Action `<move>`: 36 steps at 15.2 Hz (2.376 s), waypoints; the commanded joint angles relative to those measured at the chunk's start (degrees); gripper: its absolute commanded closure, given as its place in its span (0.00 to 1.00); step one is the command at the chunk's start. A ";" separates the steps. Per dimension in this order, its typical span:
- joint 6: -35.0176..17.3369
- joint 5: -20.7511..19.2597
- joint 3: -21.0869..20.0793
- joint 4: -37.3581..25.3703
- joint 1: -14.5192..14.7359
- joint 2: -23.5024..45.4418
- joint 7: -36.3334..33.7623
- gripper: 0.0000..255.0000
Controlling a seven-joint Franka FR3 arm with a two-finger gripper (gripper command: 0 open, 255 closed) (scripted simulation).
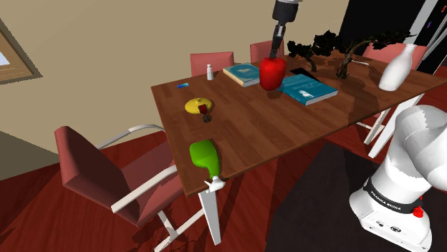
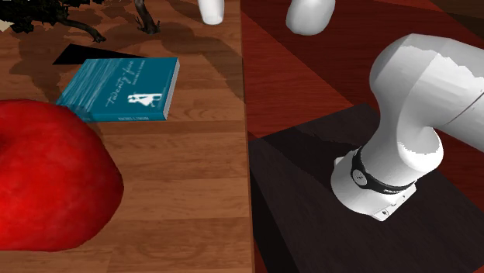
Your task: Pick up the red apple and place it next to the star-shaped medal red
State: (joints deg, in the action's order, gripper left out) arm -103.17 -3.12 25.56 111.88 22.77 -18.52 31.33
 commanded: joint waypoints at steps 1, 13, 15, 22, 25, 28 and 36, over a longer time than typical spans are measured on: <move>-0.27 1.27 -0.77 -2.57 1.11 3.01 -1.44 1.00; 1.75 8.76 -4.05 -24.27 5.34 23.95 -7.87 1.00; 2.99 10.06 -4.52 -29.49 5.54 28.13 -8.82 1.00; -1.44 10.25 -4.89 -25.82 5.97 28.90 -9.12 1.00; -3.86 10.19 -4.95 -23.13 6.13 28.61 -9.02 1.00; -6.21 10.20 -5.01 -20.62 6.24 28.46 -8.89 1.00; -12.28 10.52 -5.16 -14.77 6.41 28.70 -8.40 1.00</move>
State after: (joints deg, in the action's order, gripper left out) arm -114.47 7.44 20.43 96.02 29.09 10.35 22.94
